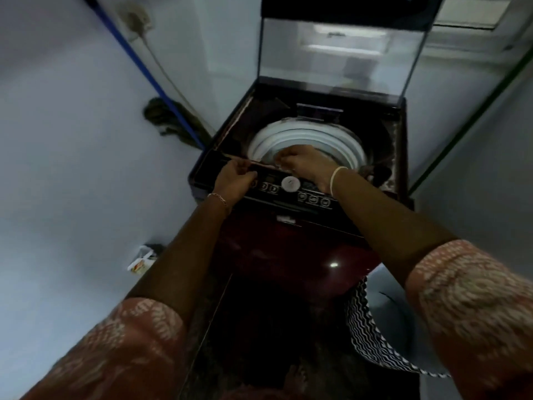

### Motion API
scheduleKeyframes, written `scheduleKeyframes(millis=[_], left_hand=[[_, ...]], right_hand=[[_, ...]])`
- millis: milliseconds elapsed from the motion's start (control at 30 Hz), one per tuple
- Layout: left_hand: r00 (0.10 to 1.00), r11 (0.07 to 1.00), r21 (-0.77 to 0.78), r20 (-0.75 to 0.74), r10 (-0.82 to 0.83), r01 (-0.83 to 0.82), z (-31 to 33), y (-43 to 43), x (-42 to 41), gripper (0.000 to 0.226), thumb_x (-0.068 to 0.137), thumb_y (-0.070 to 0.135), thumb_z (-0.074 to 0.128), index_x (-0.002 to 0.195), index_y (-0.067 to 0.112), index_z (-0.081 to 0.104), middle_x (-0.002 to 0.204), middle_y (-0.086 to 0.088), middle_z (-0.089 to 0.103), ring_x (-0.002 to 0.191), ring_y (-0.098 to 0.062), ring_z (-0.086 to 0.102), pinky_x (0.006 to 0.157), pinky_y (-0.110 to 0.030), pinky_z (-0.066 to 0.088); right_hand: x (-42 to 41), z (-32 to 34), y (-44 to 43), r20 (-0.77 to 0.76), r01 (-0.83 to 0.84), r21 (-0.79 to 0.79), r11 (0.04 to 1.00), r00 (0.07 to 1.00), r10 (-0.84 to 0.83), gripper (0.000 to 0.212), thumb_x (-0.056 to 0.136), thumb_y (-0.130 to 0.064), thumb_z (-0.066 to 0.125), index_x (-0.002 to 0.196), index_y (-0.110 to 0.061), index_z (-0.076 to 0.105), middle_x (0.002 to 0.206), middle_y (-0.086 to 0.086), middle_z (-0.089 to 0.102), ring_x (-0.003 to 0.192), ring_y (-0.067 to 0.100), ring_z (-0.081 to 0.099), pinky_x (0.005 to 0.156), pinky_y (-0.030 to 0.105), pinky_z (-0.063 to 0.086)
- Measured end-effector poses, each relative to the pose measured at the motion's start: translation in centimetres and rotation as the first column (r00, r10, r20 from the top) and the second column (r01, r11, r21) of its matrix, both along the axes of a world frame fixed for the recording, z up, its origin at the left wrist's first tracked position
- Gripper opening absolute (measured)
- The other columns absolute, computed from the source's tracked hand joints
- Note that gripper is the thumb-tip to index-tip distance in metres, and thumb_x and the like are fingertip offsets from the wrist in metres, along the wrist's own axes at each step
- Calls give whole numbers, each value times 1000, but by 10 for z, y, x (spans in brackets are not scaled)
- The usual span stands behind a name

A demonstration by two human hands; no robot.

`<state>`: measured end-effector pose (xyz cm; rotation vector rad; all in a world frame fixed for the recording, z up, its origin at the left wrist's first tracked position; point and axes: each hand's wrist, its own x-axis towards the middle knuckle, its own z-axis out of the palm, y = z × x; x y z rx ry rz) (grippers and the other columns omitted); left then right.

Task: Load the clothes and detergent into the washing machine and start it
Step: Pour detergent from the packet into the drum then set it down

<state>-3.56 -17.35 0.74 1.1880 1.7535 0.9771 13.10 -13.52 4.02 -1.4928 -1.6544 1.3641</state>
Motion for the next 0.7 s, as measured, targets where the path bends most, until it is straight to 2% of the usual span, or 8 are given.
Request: scheduleKeyframes(millis=[67, 167, 267, 367, 467, 567, 633, 700], left_hand=[[999, 999, 7, -13, 40, -40, -3, -11, -21, 36, 88, 17, 65, 122, 8, 57, 116, -8, 63, 106, -20, 59, 99, -33, 47], [995, 995, -8, 24, 96, -96, -8, -28, -54, 35, 87, 17, 65, 121, 10, 56, 118, -9, 62, 106, -25, 61, 94, -38, 51], [985, 990, -5, 98, 140, -141, -10, -45, -88, 31, 87, 11, 63, 117, 10, 56, 114, -13, 65, 96, -25, 64, 87, -35, 53], [982, 984, 0, 64, 180, -180, -11, -65, -133, 31, 86, 10, 63, 117, 7, 58, 109, -7, 65, 96, -18, 60, 91, -28, 46], [973, 975, -22, 49, 224, -223, -19, -83, -178, 35, 86, 12, 65, 120, 8, 59, 114, -7, 64, 106, -20, 59, 96, -26, 43], [958, 959, -60, 52, 281, -278, -34, -107, -224, 37, 86, 14, 65, 123, 12, 58, 113, -2, 61, 103, -16, 58, 93, -25, 44], [951, 949, -86, 42, 306, -302, -48, -123, -256, 39, 86, 14, 64, 125, 13, 57, 118, -2, 60, 103, -15, 57, 91, -25, 45], [945, 940, -116, 18, 326, -322, -62, -136, -286, 39, 87, 15, 63, 126, 13, 57, 125, -4, 59, 109, -20, 58, 98, -32, 47]], right_hand=[[-25, -6, -6, 3, -28, -7, 1000, 1000, 28, 22, 92, -11, 57, 109, -5, 68, 105, 13, 67, 94, 17, 59, 79, 26, 49], [-65, -12, -15, -27, -59, -46, 997, 998, 58, 18, 91, -9, 55, 103, -11, 68, 117, 16, 67, 102, 21, 62, 87, 31, 51], [-104, -16, -27, -36, -98, -80, 992, 995, 95, 22, 94, -6, 50, 109, -9, 65, 120, 11, 65, 99, 14, 57, 68, 15, 45], [-151, -23, -42, -40, -137, -114, 984, 990, 133, 24, 96, -6, 47, 112, -9, 64, 123, 14, 63, 101, 16, 59, 64, 17, 42], [-193, -31, -59, -51, -127, -149, 981, 991, 121, 26, 96, -5, 48, 119, 1, 60, 114, 17, 64, 101, 24, 62, 65, 16, 45], [-236, -44, -78, -94, -129, -183, 975, 989, 113, 26, 96, -3, 49, 121, 3, 57, 103, 8, 58, 91, 17, 55, 57, 9, 43], [-264, -59, -89, -124, -121, -234, 965, 988, 94, 25, 96, -5, 50, 121, -3, 54, 97, 8, 57, 80, 14, 54, 55, 12, 43], [-290, -76, -93, -134, -99, -282, 954, 989, 63, 36, 96, -8, 52, 131, -4, 47, 104, 12, 60, 83, 16, 55, 61, 19, 44]])
